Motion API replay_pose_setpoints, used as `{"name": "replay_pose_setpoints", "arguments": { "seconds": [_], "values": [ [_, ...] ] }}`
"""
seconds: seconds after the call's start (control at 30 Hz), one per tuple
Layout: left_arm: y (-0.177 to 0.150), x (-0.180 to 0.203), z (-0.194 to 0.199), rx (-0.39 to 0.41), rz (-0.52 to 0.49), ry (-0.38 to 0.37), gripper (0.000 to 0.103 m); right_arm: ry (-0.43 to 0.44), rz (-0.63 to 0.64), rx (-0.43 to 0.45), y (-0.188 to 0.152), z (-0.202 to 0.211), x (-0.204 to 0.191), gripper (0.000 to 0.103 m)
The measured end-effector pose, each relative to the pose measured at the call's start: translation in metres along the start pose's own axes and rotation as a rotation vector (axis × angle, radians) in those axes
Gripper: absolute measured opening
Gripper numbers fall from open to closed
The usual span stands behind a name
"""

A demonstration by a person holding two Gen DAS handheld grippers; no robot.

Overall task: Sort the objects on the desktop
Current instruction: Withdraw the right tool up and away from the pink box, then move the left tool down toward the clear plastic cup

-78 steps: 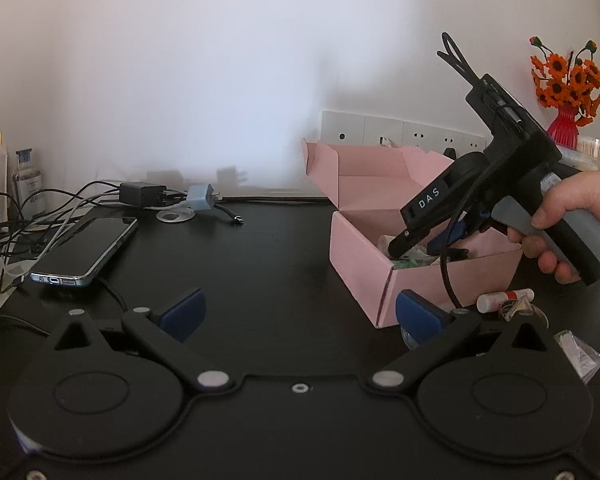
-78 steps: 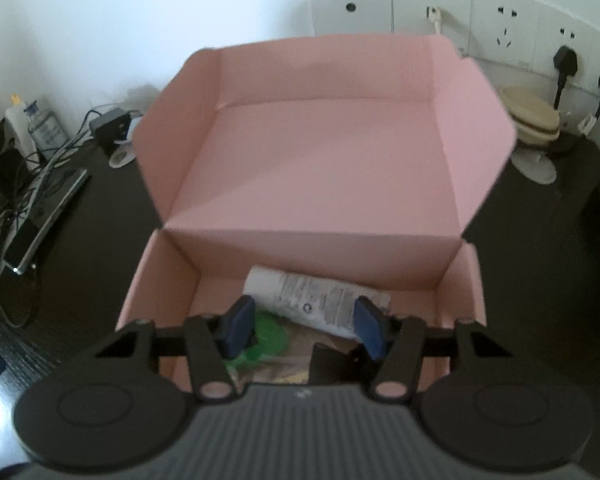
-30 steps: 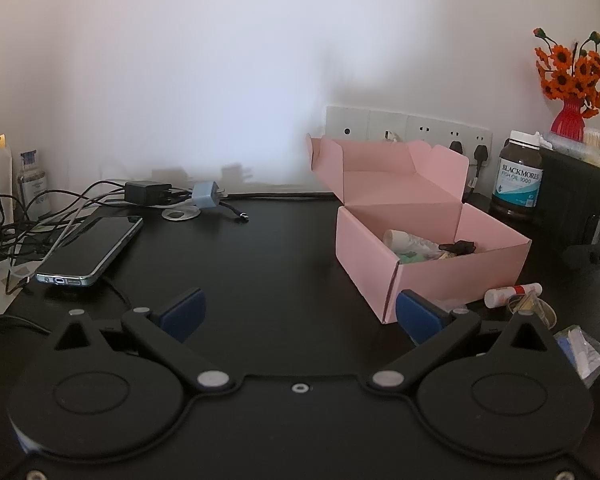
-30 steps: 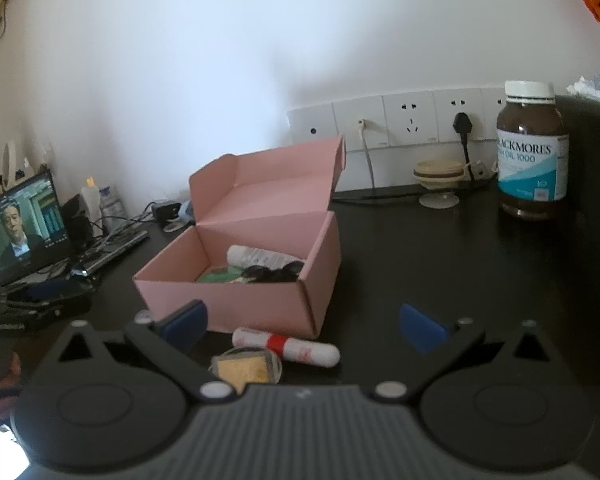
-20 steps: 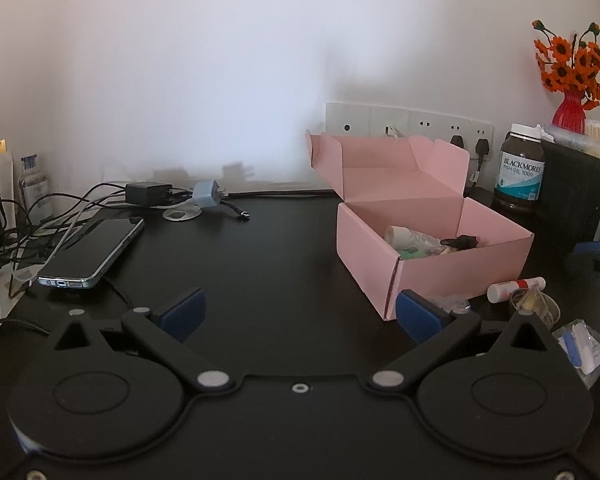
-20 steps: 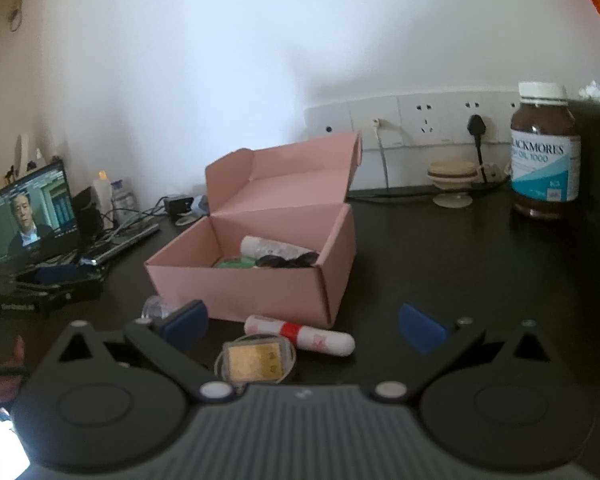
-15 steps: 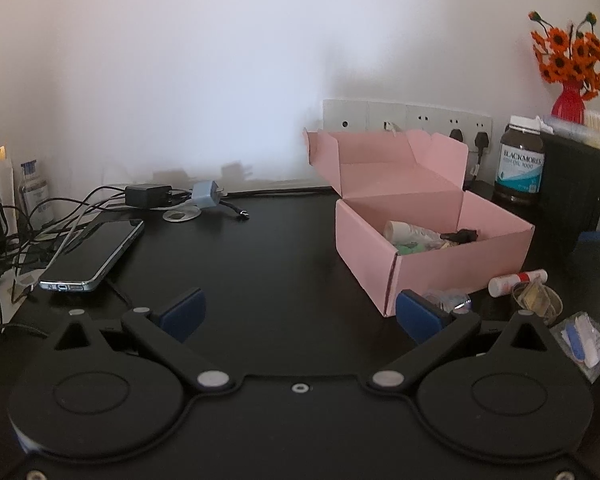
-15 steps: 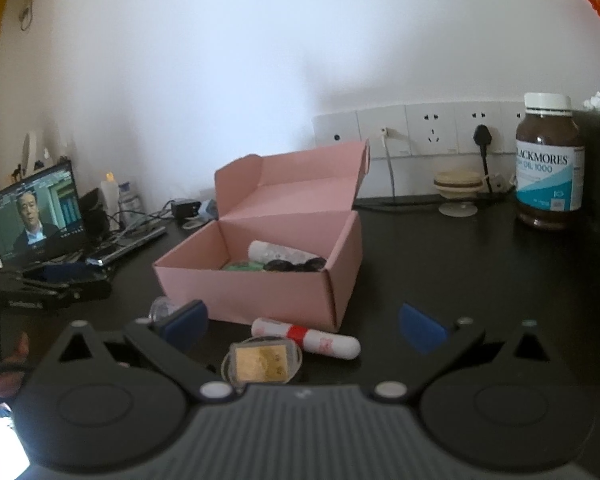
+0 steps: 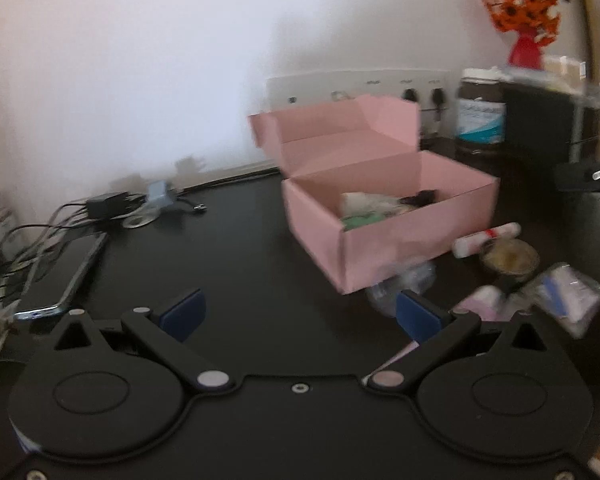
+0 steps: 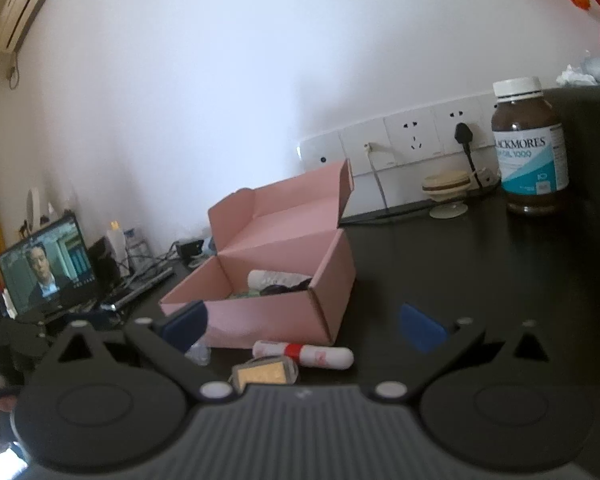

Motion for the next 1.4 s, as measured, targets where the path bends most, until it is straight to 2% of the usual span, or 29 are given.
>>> {"name": "replay_pose_setpoints", "arguments": {
  "seconds": [0.17,0.3,0.37,0.77,1.17,1.4],
  "values": [
    [0.015,0.007,0.013,0.047,0.043,-0.058,0.103,0.014,0.008,0.006,0.000,0.001,-0.003,0.102],
    [0.026,0.012,0.019,0.091,0.037,-0.064,0.103,0.022,0.015,0.014,0.001,0.003,-0.005,0.102],
    [0.028,0.015,0.021,0.105,0.011,-0.044,0.103,0.029,0.017,0.018,0.001,0.004,-0.005,0.102],
    [0.017,0.033,0.027,0.075,-0.096,-0.046,0.103,0.032,0.028,0.032,0.001,0.006,-0.008,0.102],
    [0.007,0.031,0.026,0.044,-0.128,-0.048,0.103,0.020,0.002,0.027,0.001,0.006,-0.002,0.102],
    [0.007,0.029,0.027,0.054,-0.143,-0.035,0.103,0.008,-0.015,0.031,0.001,0.007,0.002,0.102]
  ]
}}
Point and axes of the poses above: each gripper's, at about its wrist camera, not at the fingertips, and z roughly against the way its jaws point, x to its right, y to its top, the point moved 9 cm from there along -z, roughly the way its jaws point, and after that the axes turned 13 degrees about y, right-handed, at the moved point
